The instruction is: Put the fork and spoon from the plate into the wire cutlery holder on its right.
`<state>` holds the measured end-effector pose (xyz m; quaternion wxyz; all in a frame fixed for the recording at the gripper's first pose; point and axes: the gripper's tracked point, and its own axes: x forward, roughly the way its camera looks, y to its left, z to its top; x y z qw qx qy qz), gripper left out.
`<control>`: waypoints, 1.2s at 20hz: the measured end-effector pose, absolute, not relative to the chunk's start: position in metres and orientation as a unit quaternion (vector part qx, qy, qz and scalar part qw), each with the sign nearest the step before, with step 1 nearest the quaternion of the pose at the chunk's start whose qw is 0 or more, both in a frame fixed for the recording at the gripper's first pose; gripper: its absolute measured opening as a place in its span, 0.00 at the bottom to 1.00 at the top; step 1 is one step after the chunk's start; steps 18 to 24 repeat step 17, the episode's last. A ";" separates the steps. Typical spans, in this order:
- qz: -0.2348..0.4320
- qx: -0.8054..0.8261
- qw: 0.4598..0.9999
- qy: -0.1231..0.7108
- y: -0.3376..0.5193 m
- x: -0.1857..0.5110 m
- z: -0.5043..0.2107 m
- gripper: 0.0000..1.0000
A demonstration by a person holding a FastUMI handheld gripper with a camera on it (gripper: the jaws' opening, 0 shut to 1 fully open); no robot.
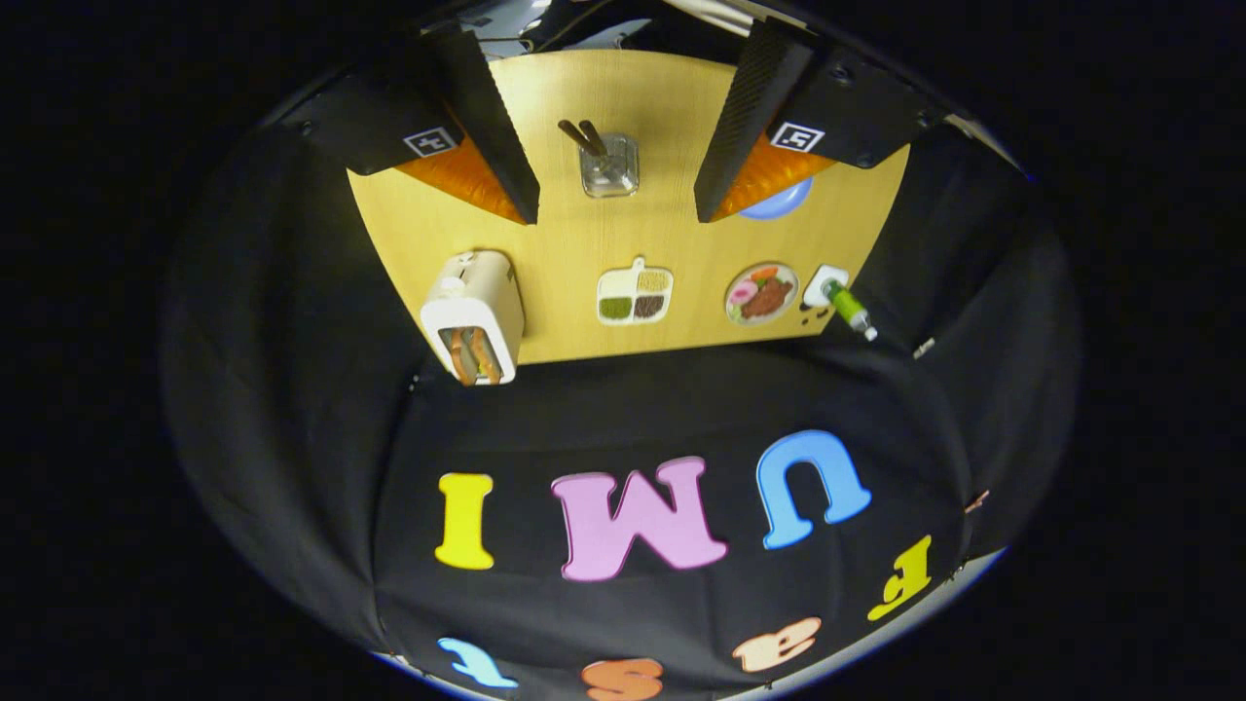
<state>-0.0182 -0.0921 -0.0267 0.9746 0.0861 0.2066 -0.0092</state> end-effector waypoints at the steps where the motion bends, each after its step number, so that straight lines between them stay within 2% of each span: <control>1: -0.017 0.087 0.979 0.181 -0.095 -0.022 -0.013 1.00; 5: -0.026 0.088 0.992 0.084 -0.088 -0.032 0.027 0.99; 9: -0.018 0.089 0.995 0.031 -0.072 -0.039 0.033 0.99; 24: -0.021 0.102 0.994 0.046 -0.067 -0.042 0.008 1.00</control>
